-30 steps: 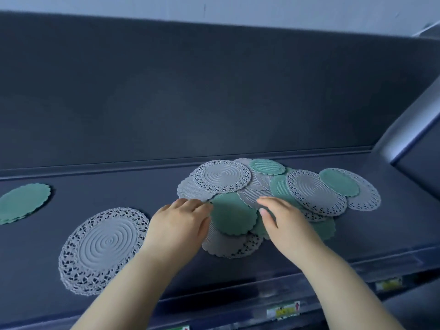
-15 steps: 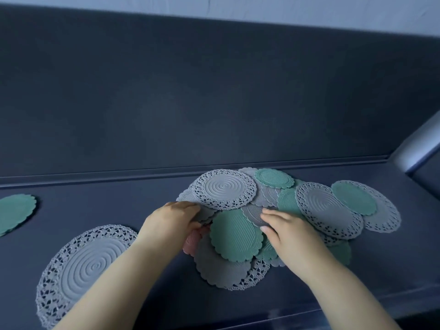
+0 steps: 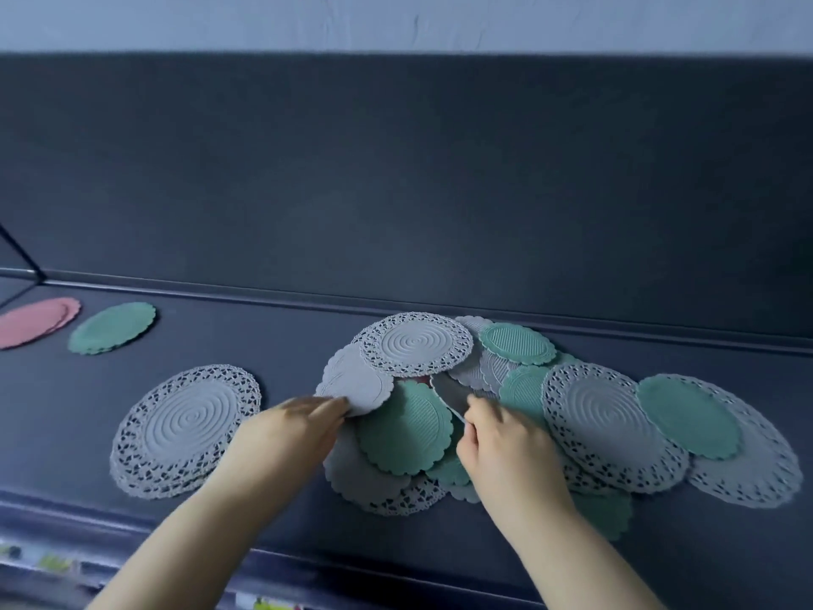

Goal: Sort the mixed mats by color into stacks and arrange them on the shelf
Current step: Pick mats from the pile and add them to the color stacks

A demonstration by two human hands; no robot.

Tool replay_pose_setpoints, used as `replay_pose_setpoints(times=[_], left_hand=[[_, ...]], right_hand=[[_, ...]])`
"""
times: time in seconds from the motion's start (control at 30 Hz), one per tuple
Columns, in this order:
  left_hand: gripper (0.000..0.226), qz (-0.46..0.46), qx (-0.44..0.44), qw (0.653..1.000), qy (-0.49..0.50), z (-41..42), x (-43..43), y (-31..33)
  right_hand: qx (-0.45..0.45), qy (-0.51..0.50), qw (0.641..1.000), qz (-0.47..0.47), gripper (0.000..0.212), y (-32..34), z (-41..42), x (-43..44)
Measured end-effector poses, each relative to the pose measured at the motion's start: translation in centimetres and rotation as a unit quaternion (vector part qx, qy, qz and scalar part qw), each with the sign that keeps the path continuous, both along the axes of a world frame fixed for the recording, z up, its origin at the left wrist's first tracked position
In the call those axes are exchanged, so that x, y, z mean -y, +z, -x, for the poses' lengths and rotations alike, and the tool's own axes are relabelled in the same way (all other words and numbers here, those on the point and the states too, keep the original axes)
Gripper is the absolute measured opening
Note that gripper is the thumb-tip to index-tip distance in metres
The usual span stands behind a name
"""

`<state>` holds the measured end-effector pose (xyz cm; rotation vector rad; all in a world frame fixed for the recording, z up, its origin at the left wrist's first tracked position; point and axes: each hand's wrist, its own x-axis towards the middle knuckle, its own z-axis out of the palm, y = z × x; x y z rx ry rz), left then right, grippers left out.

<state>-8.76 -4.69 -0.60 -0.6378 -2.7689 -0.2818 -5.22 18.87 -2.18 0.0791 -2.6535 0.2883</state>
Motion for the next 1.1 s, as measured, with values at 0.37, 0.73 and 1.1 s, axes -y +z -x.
replay_pose_setpoints(times=[0.37, 0.73, 1.1], left_hand=[[0.033, -0.136, -0.032, 0.984, 0.109, -6.9, -5.0, 1.2], [0.023, -0.139, -0.119, 0.982, 0.052, -8.3, -3.0, 2.3], [0.034, -0.162, -0.128, 0.978, 0.013, -5.7, 11.3, 0.9]], right_hand=[[-0.097, 0.112, 0.930, 0.336, 0.009, 0.7, -1.4, -0.2], [0.074, 0.032, 0.775, 0.626, 0.013, 4.1, -1.2, 1.0], [0.068, 0.001, 0.676, 0.733, 0.017, 4.6, -1.4, 14.2]])
